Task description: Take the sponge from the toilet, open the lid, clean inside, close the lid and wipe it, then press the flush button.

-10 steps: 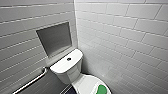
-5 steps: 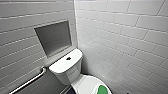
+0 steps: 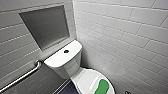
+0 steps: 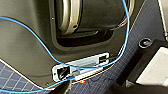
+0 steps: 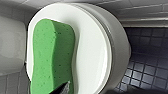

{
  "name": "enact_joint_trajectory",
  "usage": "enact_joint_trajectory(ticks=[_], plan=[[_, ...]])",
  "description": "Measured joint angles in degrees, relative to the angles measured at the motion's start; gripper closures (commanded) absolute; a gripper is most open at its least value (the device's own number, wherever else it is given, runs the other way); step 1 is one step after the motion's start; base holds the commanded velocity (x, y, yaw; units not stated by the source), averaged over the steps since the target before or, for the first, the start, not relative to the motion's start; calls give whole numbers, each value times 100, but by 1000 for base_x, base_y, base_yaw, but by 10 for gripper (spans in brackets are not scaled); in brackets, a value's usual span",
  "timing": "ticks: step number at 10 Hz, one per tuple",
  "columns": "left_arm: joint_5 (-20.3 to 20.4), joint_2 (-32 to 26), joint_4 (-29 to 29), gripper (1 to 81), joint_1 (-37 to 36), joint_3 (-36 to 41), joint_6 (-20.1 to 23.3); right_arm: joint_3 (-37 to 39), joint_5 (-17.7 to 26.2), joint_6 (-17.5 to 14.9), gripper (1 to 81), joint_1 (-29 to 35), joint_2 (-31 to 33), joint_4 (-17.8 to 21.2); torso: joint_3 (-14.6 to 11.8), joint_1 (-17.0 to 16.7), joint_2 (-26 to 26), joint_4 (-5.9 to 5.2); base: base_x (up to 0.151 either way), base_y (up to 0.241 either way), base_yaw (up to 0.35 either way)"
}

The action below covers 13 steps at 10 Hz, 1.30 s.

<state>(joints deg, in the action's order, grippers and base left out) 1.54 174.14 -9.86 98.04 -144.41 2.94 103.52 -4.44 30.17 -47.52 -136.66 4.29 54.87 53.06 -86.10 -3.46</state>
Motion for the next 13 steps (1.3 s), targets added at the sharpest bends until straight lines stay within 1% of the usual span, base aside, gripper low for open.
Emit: enact_joint_trajectory(ticks=[2, 3, 6, 8, 13], plan=[[2, 12, 0, 10, 2, 17, 0, -11, 23, 0, 10, 185, -17, -9, 77, 57, -76, 0, 0, 0, 0], [2, -11, 5, 10, 2, 15, 0, -13, 63, 0, 10, 304, -55, -7, 74, 59, -70, 0, 0, 0, 0], [2, -22, 5, 10, 2, 15, 0, 146, 194, -2, 10, 393, -546, -27, 77, 63, -70, 0, 0, 0, 0], [2, -20, 5, 10, 2, 0, -2, 391, 310, -5, 10, 422, -734, -50, 79, 65, -72, 0, 0, 0, 0], [0, -22, 5, 10, 2, -2, -2, 505, 382, -7, 10, 560, -828, -71, 79, 68, -72, 0, 0, 0, 0]])
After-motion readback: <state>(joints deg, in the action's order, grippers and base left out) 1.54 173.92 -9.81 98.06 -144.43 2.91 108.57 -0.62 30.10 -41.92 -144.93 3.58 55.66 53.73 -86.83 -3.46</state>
